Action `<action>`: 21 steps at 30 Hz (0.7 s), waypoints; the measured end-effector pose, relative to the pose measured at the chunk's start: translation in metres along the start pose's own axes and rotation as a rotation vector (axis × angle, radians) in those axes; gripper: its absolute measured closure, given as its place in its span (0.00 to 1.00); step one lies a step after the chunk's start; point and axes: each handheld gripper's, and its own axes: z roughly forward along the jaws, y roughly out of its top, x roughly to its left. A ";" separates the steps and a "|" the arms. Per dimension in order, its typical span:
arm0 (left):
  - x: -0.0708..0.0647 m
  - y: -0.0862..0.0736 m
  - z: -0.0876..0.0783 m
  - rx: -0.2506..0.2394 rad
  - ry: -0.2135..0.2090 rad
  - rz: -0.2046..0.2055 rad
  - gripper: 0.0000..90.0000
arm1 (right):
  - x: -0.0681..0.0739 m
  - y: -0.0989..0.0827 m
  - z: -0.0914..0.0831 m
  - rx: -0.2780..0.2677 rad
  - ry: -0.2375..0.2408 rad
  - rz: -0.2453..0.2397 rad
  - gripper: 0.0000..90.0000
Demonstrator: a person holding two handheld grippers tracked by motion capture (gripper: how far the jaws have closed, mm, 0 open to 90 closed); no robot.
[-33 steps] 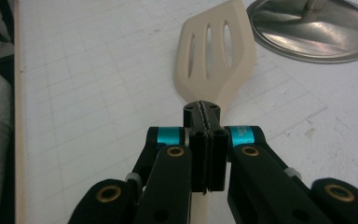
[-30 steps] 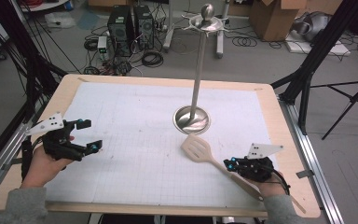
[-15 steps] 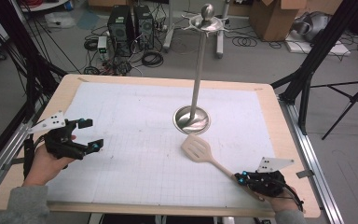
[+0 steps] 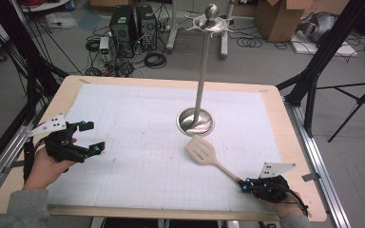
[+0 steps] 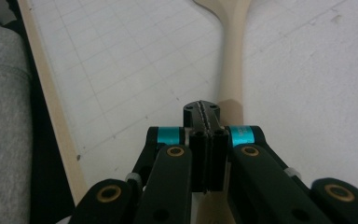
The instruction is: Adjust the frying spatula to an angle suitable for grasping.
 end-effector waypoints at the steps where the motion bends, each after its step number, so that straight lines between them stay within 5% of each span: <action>1: 0.000 0.000 0.000 0.003 0.001 0.001 0.03 | 0.000 0.000 -0.001 -0.002 -0.011 0.004 1.00; 10: 0.001 -0.002 0.001 0.013 0.003 0.000 0.03 | 0.002 0.003 0.004 0.026 0.002 -0.032 1.00; 21: 0.000 -0.002 0.000 0.016 0.003 0.001 0.03 | 0.003 0.007 0.007 0.046 -0.036 -0.062 1.00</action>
